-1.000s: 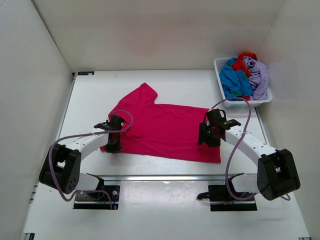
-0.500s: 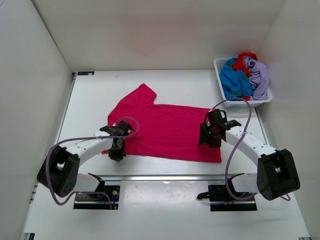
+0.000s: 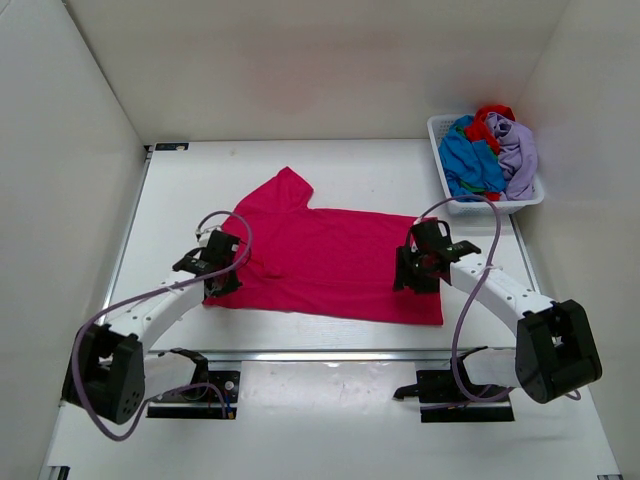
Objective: Fold and stack the t-shirts
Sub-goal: Fold the flattened tshirt in 1/3 of the way
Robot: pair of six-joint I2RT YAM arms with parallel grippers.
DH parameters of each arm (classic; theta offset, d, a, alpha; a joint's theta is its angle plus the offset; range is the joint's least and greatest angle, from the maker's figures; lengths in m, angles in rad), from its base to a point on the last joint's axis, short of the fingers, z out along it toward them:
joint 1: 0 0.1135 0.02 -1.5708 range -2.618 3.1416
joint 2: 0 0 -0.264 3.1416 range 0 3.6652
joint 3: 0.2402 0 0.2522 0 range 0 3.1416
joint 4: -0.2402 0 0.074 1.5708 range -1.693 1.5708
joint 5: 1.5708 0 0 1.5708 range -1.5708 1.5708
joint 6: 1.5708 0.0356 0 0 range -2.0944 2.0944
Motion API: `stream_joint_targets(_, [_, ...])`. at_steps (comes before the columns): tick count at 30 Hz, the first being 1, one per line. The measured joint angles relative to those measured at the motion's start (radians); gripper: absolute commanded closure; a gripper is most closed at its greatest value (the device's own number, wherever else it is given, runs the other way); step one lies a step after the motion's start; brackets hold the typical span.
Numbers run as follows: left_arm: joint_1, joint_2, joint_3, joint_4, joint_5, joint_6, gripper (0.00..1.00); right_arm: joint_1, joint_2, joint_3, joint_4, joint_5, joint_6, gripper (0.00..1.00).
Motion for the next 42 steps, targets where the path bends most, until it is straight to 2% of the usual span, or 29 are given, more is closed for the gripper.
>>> stream_joint_targets(6, [0.055, 0.059, -0.108, 0.081, -0.014, -0.033, 0.93, -0.003, -0.001, 0.0, 0.003, -0.005, 0.002, 0.48])
stream_joint_targets(11, [0.085, -0.012, -0.165, 0.13, 0.001, -0.079, 1.0, -0.029, -0.008, 0.0, 0.005, -0.009, -0.002, 0.45])
stream_joint_targets(19, [0.082, -0.119, -0.231, 0.127, 0.012, -0.172, 1.0, -0.034, 0.011, 0.0, 0.011, 0.021, 0.002, 0.44])
stream_joint_targets(28, [0.038, -0.129, -0.233, 0.098, -0.002, -0.239, 1.0, -0.053, 0.137, 0.009, 0.038, 0.068, 0.008, 0.43])
stream_joint_targets(36, [0.031, -0.154, -0.238, 0.07, 0.008, -0.271, 1.0, -0.079, 0.248, 0.099, 0.045, 0.079, -0.012, 0.43])
stream_joint_targets(42, [0.043, -0.238, -0.249, -0.001, 0.03, -0.279, 1.0, -0.084, 0.306, 0.163, 0.047, 0.098, -0.034, 0.43])
